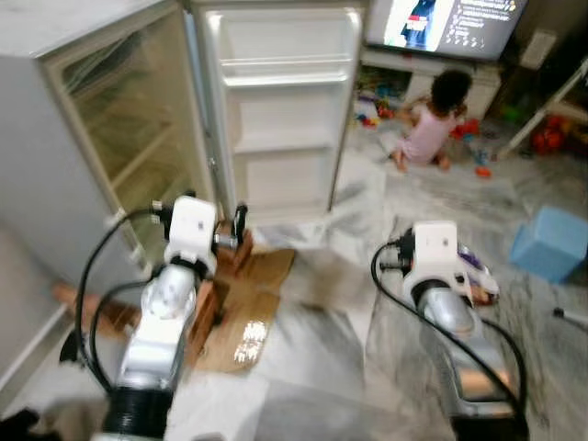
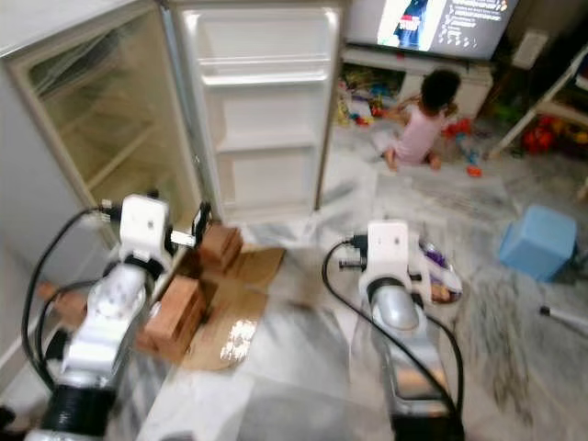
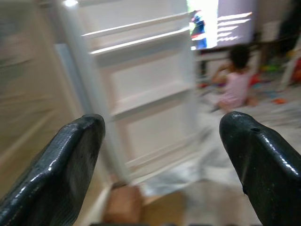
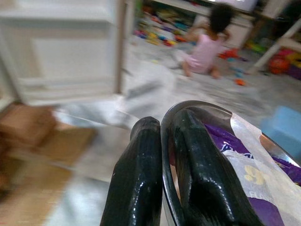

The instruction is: Restocking fridge

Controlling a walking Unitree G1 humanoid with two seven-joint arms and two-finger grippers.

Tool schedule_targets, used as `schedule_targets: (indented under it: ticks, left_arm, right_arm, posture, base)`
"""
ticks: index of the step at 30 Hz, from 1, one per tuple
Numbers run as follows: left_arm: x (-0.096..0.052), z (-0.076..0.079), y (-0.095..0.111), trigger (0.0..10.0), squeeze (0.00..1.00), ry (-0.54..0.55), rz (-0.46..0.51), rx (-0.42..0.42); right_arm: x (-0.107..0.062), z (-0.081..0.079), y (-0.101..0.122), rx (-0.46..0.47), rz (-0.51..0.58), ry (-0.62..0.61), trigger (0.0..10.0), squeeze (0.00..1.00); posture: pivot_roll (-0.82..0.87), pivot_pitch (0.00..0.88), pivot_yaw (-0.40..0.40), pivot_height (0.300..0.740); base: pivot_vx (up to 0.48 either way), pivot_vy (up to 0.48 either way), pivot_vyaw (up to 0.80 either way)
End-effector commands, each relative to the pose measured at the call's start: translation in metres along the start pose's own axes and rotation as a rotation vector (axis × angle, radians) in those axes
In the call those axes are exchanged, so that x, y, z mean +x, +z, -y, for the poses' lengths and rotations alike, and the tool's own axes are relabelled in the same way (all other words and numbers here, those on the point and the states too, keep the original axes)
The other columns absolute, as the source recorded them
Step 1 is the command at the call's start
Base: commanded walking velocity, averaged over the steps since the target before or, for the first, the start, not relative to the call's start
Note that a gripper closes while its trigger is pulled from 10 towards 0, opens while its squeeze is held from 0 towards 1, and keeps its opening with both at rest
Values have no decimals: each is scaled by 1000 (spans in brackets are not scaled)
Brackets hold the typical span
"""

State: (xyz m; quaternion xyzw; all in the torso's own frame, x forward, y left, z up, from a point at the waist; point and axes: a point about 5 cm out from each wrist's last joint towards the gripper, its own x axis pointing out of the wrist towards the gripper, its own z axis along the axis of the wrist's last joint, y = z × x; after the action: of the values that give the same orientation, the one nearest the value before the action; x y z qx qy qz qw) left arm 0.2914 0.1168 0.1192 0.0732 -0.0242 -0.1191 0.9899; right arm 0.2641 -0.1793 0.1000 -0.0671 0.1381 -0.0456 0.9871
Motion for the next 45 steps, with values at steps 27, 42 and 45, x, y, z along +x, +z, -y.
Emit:
schedule_targets:
  ticks: [27,42,45]
  left_arm:
    - [-1,-14,-6,10000,0,162,-57,-2]
    - [-1,-8,-11,10000,0,203,-100,-36]
    - [-1,-6,-11,10000,0,211,-109,-39]
  right_arm:
    - [-1,-41,46,-127,270,369,10000,0]
    - [-6,-53,46,-197,317,499,10000,0]
    - [-8,-57,47,-226,337,539,10000,0]
  posture:
    - [9,0,-41,740]
    - [11,0,-43,740]
    - [12,0,-44,740]
  base:
    - [439,-94,444]
    - [165,-218,797]
    - [0,-457,792]
